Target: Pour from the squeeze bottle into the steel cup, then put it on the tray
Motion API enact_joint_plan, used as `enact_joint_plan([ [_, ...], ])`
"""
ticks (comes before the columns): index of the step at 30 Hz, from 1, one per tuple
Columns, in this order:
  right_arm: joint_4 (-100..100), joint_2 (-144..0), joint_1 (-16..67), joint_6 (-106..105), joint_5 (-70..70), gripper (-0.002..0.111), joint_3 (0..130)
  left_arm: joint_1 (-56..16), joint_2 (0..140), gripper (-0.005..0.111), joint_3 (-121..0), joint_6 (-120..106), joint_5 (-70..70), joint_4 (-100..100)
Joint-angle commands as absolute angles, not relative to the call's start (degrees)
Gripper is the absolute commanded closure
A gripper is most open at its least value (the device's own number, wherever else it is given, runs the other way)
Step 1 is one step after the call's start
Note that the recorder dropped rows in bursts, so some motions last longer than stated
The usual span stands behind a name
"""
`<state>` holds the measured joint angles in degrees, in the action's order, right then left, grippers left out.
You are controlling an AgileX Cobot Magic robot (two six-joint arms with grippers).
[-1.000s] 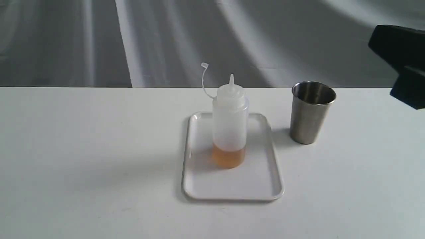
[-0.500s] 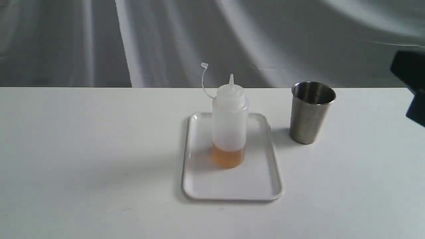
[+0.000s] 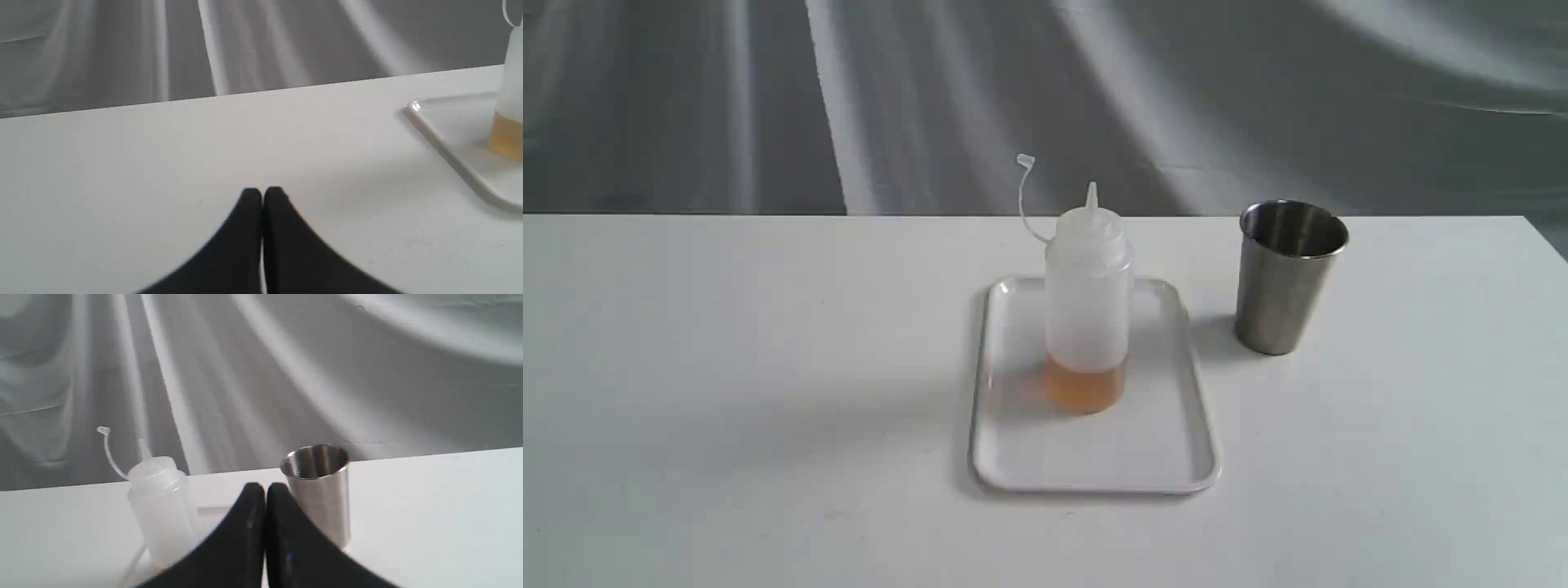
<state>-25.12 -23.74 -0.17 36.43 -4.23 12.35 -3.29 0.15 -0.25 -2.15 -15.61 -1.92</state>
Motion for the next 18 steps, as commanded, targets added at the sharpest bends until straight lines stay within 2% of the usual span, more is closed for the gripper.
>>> enact_joint_plan([
  [1, -24.73, -19.96, -2.85, 36.27, -5.15, 0.108, 8.64, -3.62, 0.00, 0.107, 0.00, -1.86, -15.22, -1.88],
  [8, -24.91, -14.59, -3.48, 36.27, -5.28, 0.108, 0.03, -3.62, 0.00, 0.107, 0.00, -2.03, -15.22, -1.88],
  [18, -25.44, -9.08, -3.48, 36.27, -1.30, 0.108, 0.00, -3.62, 0.00, 0.107, 0.00, -1.87, -15.22, -1.88],
])
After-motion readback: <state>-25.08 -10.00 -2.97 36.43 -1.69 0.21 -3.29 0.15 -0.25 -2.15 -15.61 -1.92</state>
